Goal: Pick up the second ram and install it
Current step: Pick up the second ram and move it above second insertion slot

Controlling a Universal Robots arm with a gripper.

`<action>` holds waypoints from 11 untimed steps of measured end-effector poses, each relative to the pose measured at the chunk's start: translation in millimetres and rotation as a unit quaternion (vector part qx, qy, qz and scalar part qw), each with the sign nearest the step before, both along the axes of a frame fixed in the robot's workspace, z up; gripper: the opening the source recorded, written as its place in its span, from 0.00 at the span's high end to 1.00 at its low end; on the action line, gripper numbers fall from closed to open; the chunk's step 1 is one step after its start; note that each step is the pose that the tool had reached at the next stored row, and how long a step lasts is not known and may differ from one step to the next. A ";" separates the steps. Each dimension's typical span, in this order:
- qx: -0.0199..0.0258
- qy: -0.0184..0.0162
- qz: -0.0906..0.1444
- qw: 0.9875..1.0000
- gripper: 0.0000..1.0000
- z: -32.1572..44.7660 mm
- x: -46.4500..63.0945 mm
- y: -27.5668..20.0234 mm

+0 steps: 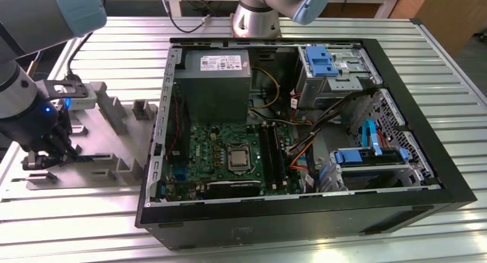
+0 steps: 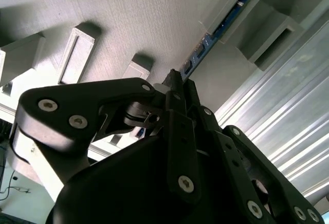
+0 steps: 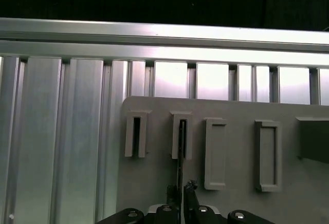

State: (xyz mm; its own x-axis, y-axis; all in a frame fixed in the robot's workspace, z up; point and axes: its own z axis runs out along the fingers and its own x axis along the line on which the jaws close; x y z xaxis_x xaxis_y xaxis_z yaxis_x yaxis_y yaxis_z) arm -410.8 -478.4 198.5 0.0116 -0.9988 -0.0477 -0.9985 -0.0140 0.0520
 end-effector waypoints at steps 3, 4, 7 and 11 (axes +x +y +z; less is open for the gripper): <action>0.000 0.000 0.000 1.000 0.81 0.1 0.1 0.0; 0.000 0.000 0.000 1.000 0.81 0.1 0.1 0.0; 0.000 0.000 0.000 1.000 0.81 0.4 0.0 0.0; 0.000 0.000 0.000 1.000 0.89 0.7 0.0 0.0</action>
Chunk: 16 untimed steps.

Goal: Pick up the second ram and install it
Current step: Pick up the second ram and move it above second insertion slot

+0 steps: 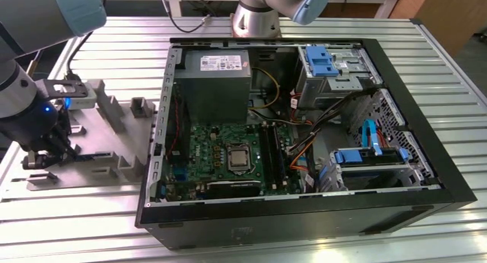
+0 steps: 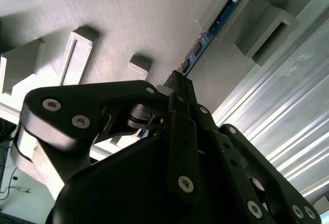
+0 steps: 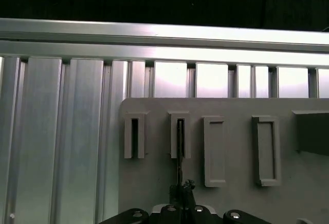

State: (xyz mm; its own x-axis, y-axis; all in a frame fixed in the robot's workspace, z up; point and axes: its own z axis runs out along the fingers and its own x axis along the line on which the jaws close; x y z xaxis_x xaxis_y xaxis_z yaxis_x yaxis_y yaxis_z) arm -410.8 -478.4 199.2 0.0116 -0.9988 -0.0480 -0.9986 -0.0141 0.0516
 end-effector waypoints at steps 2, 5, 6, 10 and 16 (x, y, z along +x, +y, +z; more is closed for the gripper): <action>0.000 0.000 0.000 1.000 0.89 0.1 0.0 0.0; 0.000 0.000 0.000 1.000 0.89 0.3 0.0 0.0; 0.000 0.000 0.000 1.000 0.89 0.4 0.0 0.0; 0.000 0.000 -0.004 1.000 0.89 0.6 0.0 0.0; 0.000 0.000 -0.031 1.000 0.89 0.1 0.0 0.0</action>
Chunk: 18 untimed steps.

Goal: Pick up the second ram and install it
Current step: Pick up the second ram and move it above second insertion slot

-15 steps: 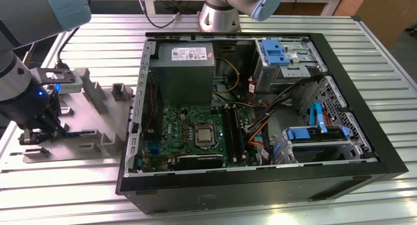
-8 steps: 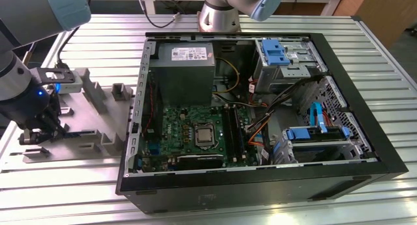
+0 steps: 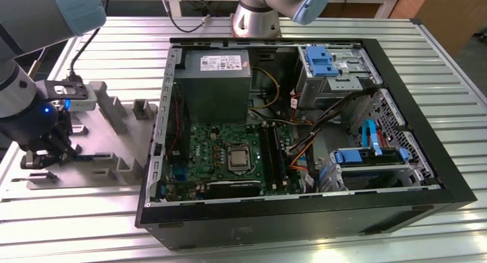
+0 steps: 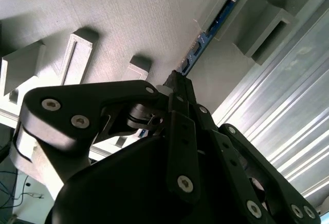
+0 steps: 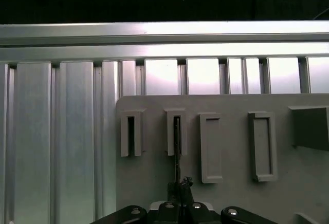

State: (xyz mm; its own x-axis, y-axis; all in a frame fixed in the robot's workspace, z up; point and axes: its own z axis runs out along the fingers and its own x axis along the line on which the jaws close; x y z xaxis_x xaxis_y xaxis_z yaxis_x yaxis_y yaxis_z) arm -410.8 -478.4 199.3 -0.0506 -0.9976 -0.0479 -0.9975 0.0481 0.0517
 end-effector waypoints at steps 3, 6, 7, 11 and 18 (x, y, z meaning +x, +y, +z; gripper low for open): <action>0.000 0.000 0.000 1.000 0.89 0.0 0.0 0.0; 0.000 0.000 0.000 1.000 0.89 2.6 -0.1 0.0; 0.000 0.000 0.000 1.000 0.89 4.4 0.0 0.0; 0.000 0.000 0.000 1.000 0.89 9.7 0.0 0.0; 0.000 0.000 0.000 1.000 0.89 24.7 0.0 0.0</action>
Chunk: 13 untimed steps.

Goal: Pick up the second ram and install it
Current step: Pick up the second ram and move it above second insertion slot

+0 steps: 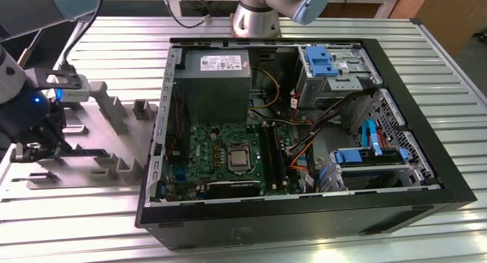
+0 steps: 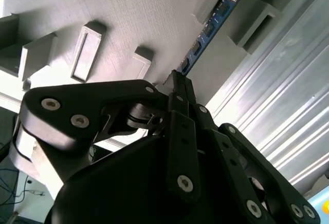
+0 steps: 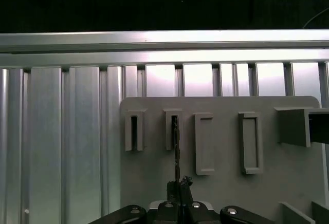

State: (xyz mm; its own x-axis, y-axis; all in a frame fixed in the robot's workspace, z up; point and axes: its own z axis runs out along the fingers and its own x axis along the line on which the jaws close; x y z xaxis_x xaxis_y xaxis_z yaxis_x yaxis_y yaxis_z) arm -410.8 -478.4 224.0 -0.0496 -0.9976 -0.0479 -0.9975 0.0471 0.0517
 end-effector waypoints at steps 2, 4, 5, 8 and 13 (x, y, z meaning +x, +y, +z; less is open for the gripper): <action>0.000 0.000 0.000 1.000 0.89 4.3 0.0 0.0; 0.000 0.000 0.000 1.000 0.89 8.6 0.0 0.0; 0.000 0.000 0.001 1.000 0.89 10.4 0.0 0.0; 0.000 0.000 0.001 1.000 0.89 16.9 0.0 0.0; 0.000 0.000 0.002 1.000 0.89 27.8 0.0 0.0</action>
